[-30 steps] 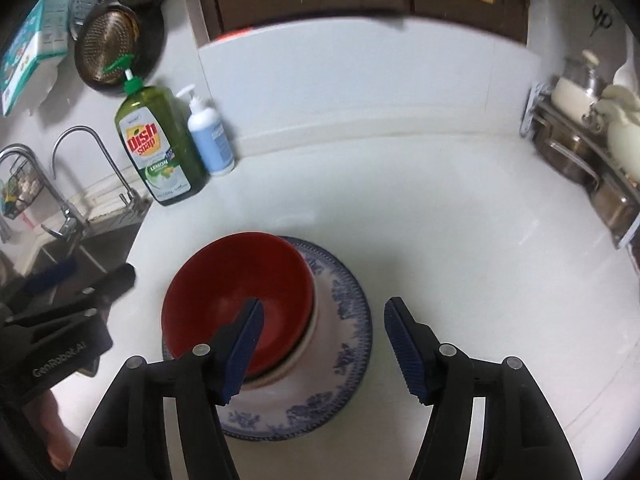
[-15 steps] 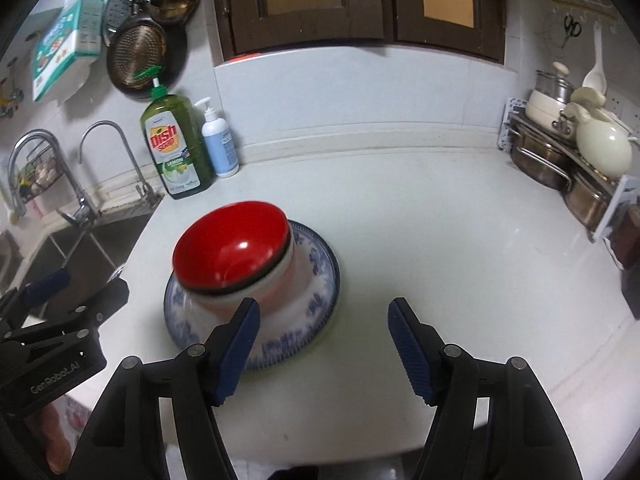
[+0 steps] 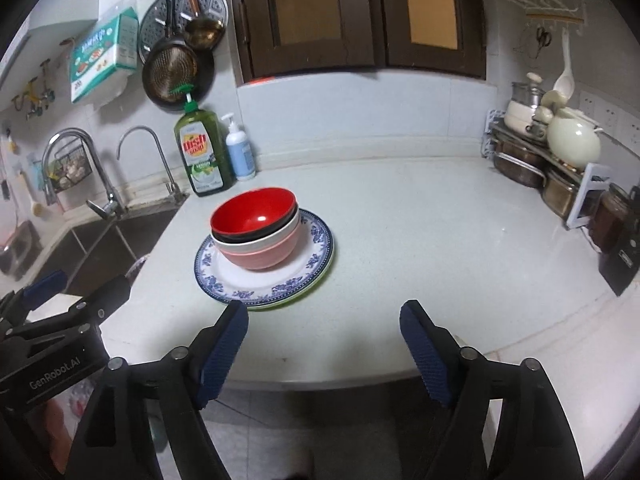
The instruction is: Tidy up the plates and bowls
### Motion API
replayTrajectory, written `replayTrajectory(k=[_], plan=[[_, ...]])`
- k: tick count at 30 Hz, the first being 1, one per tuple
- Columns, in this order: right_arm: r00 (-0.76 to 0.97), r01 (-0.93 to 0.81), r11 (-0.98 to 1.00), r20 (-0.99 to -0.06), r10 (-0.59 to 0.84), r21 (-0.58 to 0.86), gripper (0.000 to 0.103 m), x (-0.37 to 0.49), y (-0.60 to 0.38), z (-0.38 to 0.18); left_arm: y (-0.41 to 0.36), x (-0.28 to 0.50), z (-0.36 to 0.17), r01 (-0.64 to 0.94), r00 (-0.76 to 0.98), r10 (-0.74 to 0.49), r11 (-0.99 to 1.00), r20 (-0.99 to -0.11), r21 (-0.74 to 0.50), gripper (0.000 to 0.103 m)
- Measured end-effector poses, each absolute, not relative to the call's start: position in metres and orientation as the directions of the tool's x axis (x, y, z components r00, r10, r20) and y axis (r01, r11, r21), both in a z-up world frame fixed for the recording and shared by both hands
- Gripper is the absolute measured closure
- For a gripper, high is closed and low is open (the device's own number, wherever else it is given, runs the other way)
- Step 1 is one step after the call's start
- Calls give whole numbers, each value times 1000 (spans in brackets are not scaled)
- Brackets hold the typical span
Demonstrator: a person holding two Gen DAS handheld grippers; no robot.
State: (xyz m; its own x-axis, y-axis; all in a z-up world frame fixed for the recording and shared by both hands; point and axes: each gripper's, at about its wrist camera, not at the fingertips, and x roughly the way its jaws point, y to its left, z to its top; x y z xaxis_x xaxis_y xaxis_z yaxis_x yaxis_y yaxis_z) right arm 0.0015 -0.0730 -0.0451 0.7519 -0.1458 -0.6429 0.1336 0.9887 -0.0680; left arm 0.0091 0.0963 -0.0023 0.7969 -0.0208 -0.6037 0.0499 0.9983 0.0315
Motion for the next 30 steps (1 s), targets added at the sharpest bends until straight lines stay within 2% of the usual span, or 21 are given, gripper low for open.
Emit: replayTrajectory(k=[9, 30], plan=[[795, 136, 987, -586, -157, -80, 24, -39, -59, -30, 107, -23, 8, 80, 812, -46, 996, -583, 33, 0], [817, 168, 981, -543, -192, -94, 23, -75, -37, -15, 120, -45, 24, 137, 826, -107, 990, -553, 13, 0]])
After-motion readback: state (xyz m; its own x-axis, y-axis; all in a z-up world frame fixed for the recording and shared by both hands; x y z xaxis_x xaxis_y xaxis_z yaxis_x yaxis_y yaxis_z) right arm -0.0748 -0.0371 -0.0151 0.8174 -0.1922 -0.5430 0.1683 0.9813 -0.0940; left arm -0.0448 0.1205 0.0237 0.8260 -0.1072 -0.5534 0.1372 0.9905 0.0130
